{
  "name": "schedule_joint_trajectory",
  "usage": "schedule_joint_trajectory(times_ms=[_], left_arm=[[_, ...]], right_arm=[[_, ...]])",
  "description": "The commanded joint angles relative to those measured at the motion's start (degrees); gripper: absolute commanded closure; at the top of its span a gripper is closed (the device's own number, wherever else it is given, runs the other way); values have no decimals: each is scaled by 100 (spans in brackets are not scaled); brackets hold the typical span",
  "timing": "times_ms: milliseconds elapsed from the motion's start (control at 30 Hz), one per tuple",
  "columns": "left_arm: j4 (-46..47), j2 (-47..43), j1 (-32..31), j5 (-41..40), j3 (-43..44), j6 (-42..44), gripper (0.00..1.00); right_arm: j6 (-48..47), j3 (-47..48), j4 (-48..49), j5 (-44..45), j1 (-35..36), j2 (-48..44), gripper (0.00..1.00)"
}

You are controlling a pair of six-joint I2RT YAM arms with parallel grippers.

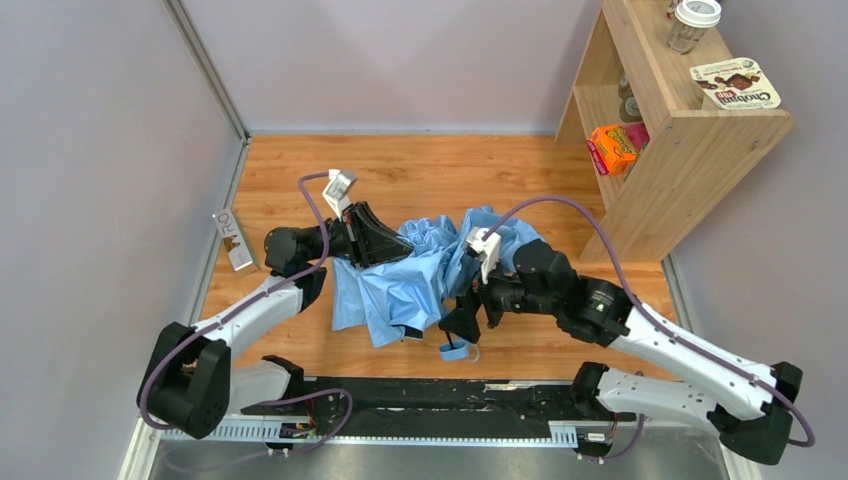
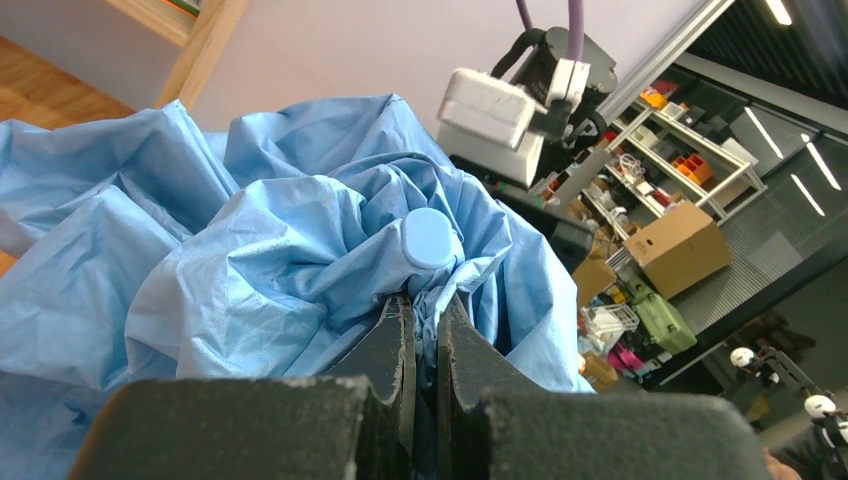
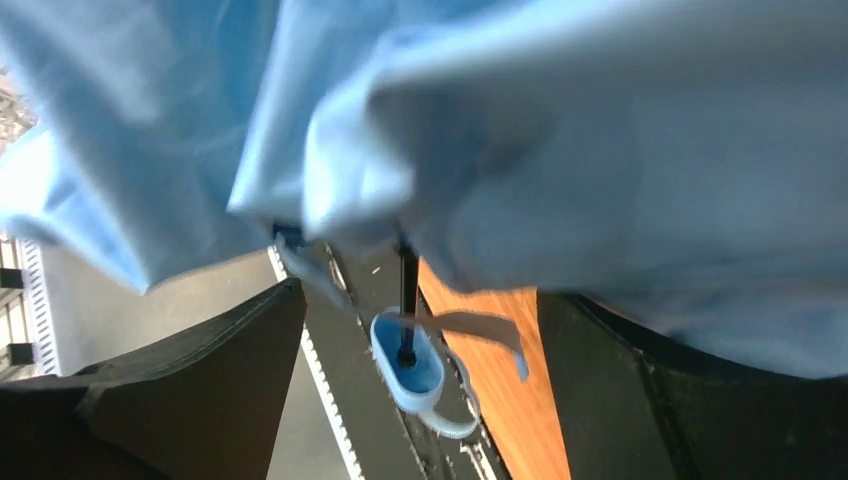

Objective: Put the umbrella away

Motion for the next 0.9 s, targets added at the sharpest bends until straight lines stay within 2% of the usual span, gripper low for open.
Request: schedule_joint_trajectory(times_ms=[0, 100, 167, 233, 267, 367, 500, 533, 567, 633, 667, 733, 867], left_arm=[[186, -221, 22, -165, 117, -26, 100], [-570, -415, 57, -182, 170, 334, 100], [-1754, -652, 127, -322, 196, 930, 100], [-3238, -924, 162, -516, 380, 2026, 100], [-4192, -978, 162, -569, 477, 2353, 100], [-4808, -1039, 162, -596, 618, 2796, 100], [-5685, -1074, 162, -876, 794, 3182, 100], [-5661, -1083, 162, -885, 751, 3148, 100], [-5496, -1127, 162, -894, 715, 3026, 100], [-5284, -1162, 162, -877, 653, 2815, 100], [-5274, -1163, 171, -868, 671, 2744, 100], [-5222, -1180, 162, -885, 680, 2569, 100], [-4994, -1180, 162, -1034, 575, 2086, 100]], right_arm=[[-207, 116, 809, 121, 198, 570, 14], [-260, 476, 284, 576, 488, 862, 32], [-242, 652, -252, 867, 550, 819, 47], [-251, 784, -858, 1174, 559, 600, 60], [-260, 828, -1044, 1341, 559, 477, 68], [-304, 899, -1231, 1860, 568, 204, 100], [-339, 1285, -1345, 1835, 550, 212, 100], [-321, 1268, -1180, 1748, 559, 195, 100], [-347, 1199, -1021, 1555, 550, 186, 96], [-330, 997, -731, 1010, 559, 264, 62], [-295, 865, -504, 913, 559, 317, 55], [-251, 602, -82, 885, 550, 422, 45], [-155, 293, 482, 1298, 559, 668, 37]])
